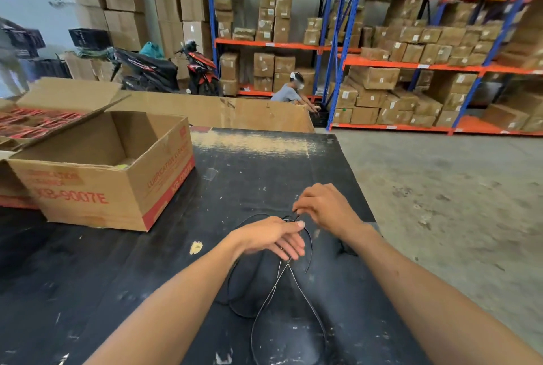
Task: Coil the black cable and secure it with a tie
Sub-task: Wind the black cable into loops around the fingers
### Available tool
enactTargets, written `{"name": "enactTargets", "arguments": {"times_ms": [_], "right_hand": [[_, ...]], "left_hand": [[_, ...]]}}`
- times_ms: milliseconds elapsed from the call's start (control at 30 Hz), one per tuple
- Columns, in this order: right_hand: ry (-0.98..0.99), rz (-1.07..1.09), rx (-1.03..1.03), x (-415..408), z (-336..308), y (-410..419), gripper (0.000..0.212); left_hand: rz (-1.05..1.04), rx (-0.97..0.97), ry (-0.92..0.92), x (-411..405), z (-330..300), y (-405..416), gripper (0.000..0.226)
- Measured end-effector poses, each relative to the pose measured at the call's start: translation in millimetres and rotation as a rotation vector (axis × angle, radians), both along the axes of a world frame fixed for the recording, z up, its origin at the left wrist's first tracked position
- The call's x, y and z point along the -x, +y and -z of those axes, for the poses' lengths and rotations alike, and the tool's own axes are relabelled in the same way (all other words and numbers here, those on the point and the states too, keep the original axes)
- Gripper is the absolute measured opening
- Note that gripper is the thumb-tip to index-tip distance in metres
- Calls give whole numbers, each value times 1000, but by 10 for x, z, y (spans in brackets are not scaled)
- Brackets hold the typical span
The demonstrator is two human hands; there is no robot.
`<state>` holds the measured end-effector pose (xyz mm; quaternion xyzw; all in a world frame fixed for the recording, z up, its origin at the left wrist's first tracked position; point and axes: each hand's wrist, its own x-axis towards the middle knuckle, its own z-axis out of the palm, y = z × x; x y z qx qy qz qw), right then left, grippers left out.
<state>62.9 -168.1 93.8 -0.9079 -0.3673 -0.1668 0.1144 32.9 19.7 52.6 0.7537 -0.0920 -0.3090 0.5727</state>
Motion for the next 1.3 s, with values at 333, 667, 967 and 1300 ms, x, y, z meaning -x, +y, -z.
{"name": "enactTargets", "arguments": {"times_ms": [333, 667, 967, 1300], "right_hand": [[-168, -194, -41, 88, -539, -35, 8], [16, -60, 16, -238, -494, -177, 14], [485, 73, -263, -279, 22, 56, 14], [599, -7, -498, 111, 226, -19, 32]], "left_hand": [[270, 53, 130, 18, -495, -88, 58], [498, 387, 306, -70, -827, -40, 81], [261, 825, -65, -279, -1754, 118, 67], [-96, 541, -130, -635, -2271, 979, 64]]}}
